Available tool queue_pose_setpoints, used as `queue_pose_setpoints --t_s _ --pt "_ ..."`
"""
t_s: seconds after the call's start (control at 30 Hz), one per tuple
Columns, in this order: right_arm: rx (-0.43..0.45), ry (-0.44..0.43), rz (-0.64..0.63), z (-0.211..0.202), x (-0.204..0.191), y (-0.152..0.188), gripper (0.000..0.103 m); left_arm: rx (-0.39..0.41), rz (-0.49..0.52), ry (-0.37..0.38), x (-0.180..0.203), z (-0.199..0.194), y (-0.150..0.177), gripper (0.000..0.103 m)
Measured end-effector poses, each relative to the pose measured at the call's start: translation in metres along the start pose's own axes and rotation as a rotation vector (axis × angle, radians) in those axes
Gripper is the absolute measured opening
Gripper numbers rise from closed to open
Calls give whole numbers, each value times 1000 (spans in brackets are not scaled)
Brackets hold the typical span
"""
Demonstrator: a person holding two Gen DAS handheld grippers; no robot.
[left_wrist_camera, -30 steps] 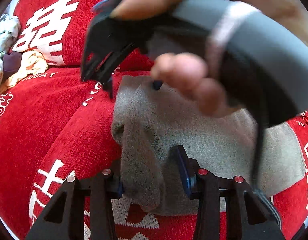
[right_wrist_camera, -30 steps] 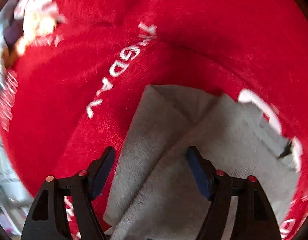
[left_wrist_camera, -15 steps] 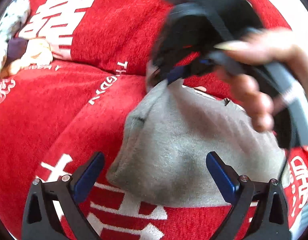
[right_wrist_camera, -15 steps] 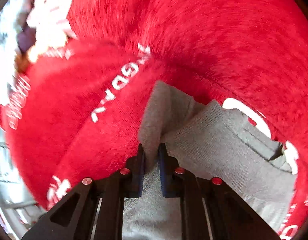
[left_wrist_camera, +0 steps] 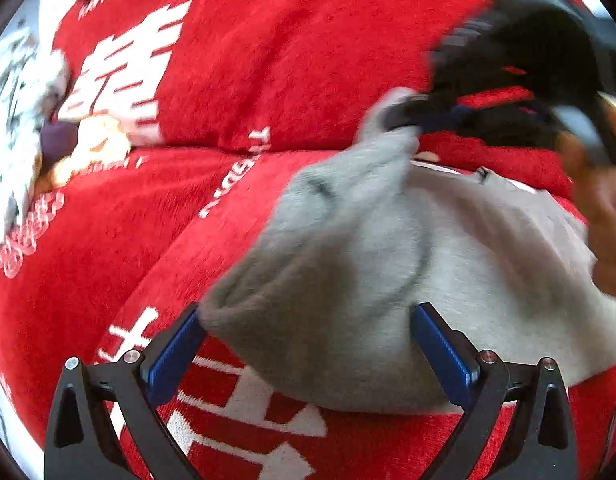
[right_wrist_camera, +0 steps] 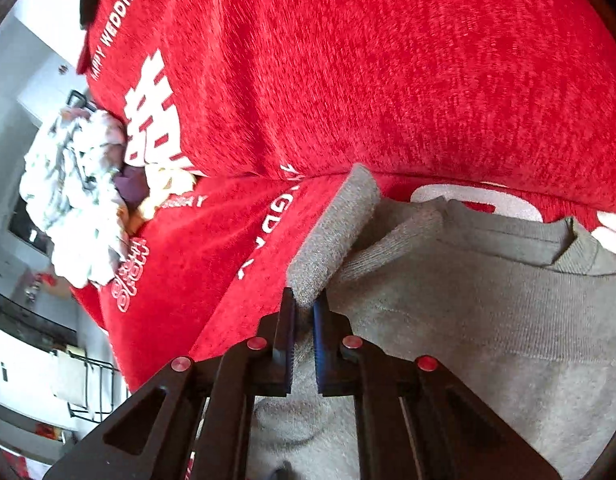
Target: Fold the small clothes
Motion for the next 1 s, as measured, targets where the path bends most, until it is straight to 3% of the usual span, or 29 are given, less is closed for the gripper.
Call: queue_pose_setpoints --t_s 0.07,0.23,0.27,0.3,0.33,0.4,0.43,0.57,0.7,0.8,0.83,0.9,0.93,0.97,1.0 --pt "0 -11 6 -2 3 2 8 -8 -64 21 -9 4 -2 101" --pt "-3 -13 11 -3 7 4 8 -48 -120 257 0 18 -18 98" --pt "-5 -10 13 -2 7 4 8 -43 -120 285 2 18 -21 73" --pt "-10 -3 11 -1 7 4 8 -53 -101 310 5 20 -21 57" --pt "-15 6 7 2 6 3 8 -76 -82 322 8 23 -20 31" --pt "-36 24 4 8 4 0 8 -94 -86 339 7 26 -19 28" --pt "-44 38 5 11 4 -2 8 -91 -95 354 7 24 -19 21" --pt "-103 103 17 30 1 -14 12 -70 -123 400 1 23 -26 19" --pt "-157 193 -47 44 -8 -20 14 -46 -85 364 5 19 -23 19" --pt "-149 241 -95 37 -15 -24 15 -32 -61 341 9 16 -19 19" --pt "-138 250 -106 32 -17 -26 17 -34 -63 339 8 15 -19 19" --pt "-116 279 -111 19 -16 -31 41 -43 -75 344 5 18 -18 19" --pt "-98 293 -102 11 -14 -32 66 -46 -80 345 4 18 -18 19" --pt "-73 298 -87 1 -12 -33 78 -49 -84 346 3 19 -17 19" --pt "-64 297 -67 -6 -8 -31 79 -52 -86 342 2 20 -17 19"
Point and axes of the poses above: each gripper's, at about its wrist camera, not at the fingertips, and z roughly the way its jaws point, x to its right, y to its underside, the point moved 8 cm from there along z, roughly the way its jaws point
